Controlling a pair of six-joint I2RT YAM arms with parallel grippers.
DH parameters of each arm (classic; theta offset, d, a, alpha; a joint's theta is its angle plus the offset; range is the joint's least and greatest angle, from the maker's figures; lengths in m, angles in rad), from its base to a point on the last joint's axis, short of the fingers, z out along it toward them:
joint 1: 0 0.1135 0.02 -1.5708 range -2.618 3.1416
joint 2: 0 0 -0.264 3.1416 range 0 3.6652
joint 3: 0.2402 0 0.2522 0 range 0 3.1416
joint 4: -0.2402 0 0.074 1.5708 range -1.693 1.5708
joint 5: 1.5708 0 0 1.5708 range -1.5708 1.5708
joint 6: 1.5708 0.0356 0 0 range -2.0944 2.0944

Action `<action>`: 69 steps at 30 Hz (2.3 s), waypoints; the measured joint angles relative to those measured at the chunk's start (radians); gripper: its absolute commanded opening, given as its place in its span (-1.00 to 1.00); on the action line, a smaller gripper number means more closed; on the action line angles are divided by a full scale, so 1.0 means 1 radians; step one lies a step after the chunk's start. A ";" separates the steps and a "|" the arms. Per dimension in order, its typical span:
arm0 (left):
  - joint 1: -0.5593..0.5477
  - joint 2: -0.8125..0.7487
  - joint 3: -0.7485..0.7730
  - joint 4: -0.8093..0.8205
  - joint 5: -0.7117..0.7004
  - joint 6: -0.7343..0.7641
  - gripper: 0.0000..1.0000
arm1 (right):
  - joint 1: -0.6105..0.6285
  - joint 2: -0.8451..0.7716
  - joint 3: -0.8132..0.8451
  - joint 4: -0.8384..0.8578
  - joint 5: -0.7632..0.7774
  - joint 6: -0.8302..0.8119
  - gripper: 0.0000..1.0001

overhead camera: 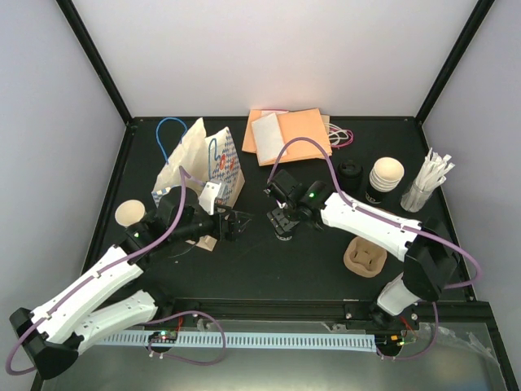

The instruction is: Pack the takeout coffee

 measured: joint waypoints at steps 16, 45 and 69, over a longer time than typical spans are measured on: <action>0.000 0.011 0.000 0.000 0.000 0.000 0.98 | 0.000 0.005 0.002 -0.008 -0.004 -0.015 0.63; 0.000 0.016 0.006 0.001 0.002 0.000 0.97 | -0.059 0.065 0.086 -0.119 -0.111 -0.055 0.63; 0.000 0.051 0.012 0.009 0.021 0.000 0.97 | -0.074 0.071 0.085 -0.117 -0.158 -0.058 0.45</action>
